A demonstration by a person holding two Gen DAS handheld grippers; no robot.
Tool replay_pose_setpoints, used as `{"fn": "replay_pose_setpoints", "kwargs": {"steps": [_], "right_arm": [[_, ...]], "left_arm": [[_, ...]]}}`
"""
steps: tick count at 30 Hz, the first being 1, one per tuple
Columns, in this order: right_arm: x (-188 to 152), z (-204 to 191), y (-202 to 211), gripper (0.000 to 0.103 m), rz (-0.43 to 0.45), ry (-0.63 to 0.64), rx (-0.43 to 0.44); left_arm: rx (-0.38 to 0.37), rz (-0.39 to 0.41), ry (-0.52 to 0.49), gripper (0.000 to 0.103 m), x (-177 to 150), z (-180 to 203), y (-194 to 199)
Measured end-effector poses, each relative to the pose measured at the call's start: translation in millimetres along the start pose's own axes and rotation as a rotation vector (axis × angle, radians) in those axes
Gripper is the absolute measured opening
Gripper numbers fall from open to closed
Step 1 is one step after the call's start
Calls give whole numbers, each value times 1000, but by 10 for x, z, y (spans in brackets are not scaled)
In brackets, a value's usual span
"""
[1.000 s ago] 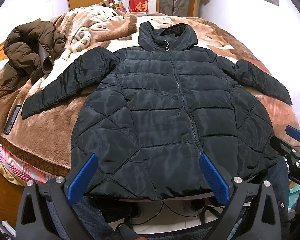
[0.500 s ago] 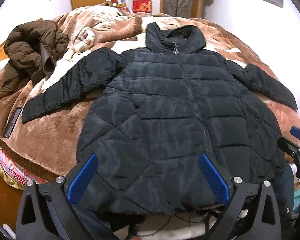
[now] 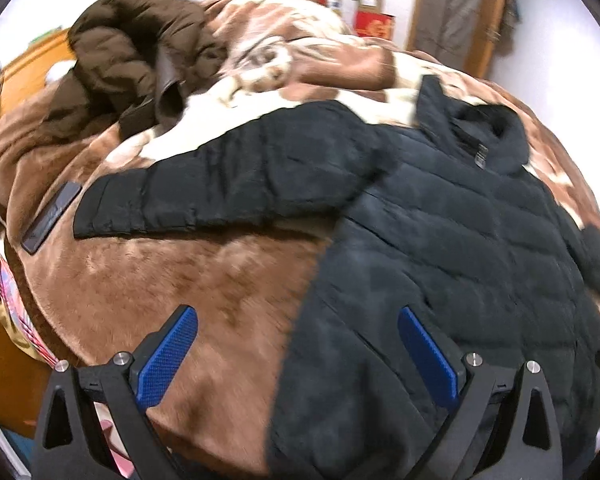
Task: Fold large clothes
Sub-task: 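Grasp the black jacket's sleeve with the left tool and fold it across the body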
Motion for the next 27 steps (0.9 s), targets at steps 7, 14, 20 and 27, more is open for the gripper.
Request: {"fn": "replay_pose_setpoints", "kwargs": {"steps": [7, 14, 20, 27], "right_arm": [[231, -73, -394, 81, -23, 27, -6], [321, 7, -720, 81, -57, 24, -27], [281, 184, -941, 81, -95, 1, -63], [251, 360, -1051, 81, -108, -29, -86]], "left_arm": [[40, -44, 133, 99, 185, -632, -556], [72, -65, 296, 98, 233, -1272, -1067], [97, -38, 439, 98, 275, -1691, -1376], [132, -5, 461, 64, 451, -1847, -1574]]}}
Point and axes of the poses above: each gripper's, at about its wrist camera, not at the fingertips, and y roughly against the way its jaws point, z to its right, x to its top, the point moved 10 cm from there along -y, roughly the way its jaws point, and after that the axes turned 5 degrees about -y, right-handed, at the moved point
